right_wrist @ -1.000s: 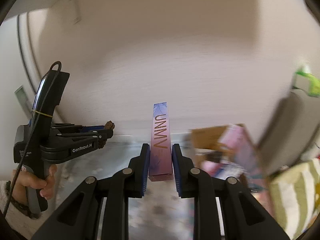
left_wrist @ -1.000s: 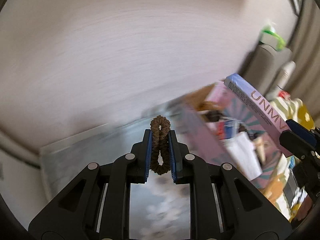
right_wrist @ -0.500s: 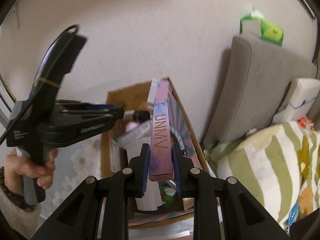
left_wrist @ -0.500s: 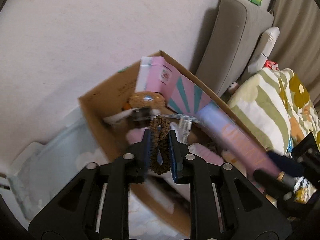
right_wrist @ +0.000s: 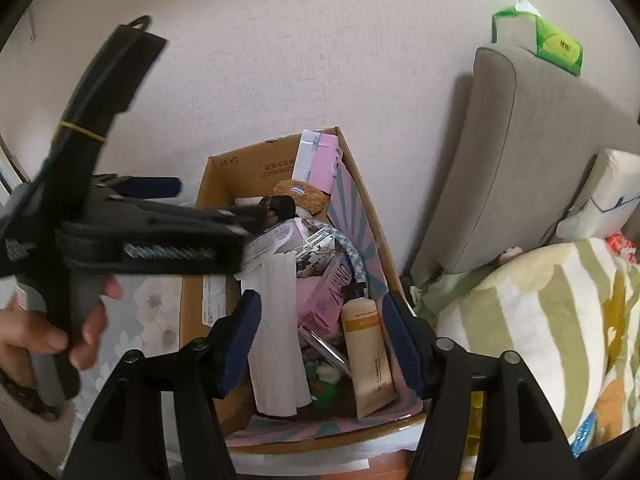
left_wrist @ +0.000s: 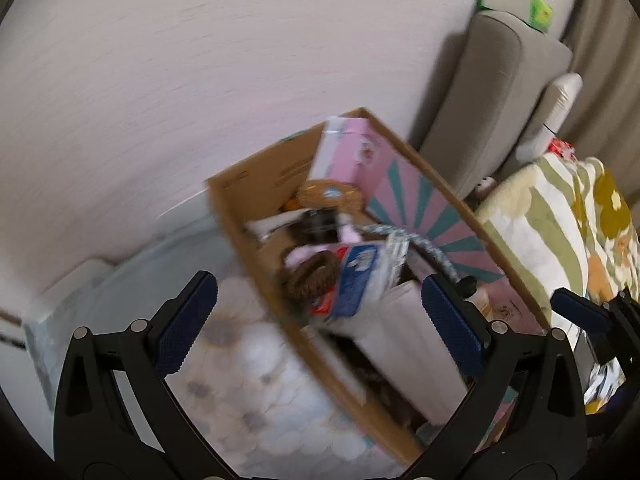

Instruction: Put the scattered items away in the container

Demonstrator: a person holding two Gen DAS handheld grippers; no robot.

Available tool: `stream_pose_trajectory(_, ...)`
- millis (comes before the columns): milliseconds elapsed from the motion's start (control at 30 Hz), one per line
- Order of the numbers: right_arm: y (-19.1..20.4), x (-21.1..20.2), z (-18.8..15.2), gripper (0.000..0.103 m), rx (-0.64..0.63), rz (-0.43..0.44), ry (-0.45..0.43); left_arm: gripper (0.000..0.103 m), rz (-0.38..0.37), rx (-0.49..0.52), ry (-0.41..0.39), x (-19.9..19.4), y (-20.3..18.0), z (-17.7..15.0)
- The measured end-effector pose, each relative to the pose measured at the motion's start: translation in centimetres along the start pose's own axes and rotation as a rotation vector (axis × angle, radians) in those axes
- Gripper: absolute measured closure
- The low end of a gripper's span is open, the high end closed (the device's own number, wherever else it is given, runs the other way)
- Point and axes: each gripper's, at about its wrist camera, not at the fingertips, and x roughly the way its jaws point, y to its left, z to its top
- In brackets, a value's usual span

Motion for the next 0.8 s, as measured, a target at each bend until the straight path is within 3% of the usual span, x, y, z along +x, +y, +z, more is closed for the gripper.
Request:
stream_pose_trajectory(233,1.8,-1.6,-0.1,0.043,-0.01,0.027,-0.02,0.001,0.083,-0.06,-0.029,-4.4,3.6,-2.0)
stream_pose_trajectory(367,3.9,-3.0,0.6,0.026,-0.018,0.054,-0.031,0.001,0.135,-0.113,-0.05,-8.2,6.6,-4.3)
stream_pose_trajectory(667,9.7,-6.7,2.8,0.025,-0.046,0.12,-0.057,0.001,0.269,-0.283,-0.105,-17.7,13.7,-9.7)
stream_pose_trajectory(800,12.1,-7.8,3.3,0.012,-0.056,0.152,-0.069,0.001,0.313,-0.346,-0.127,-21.4,15.7,-11.9)
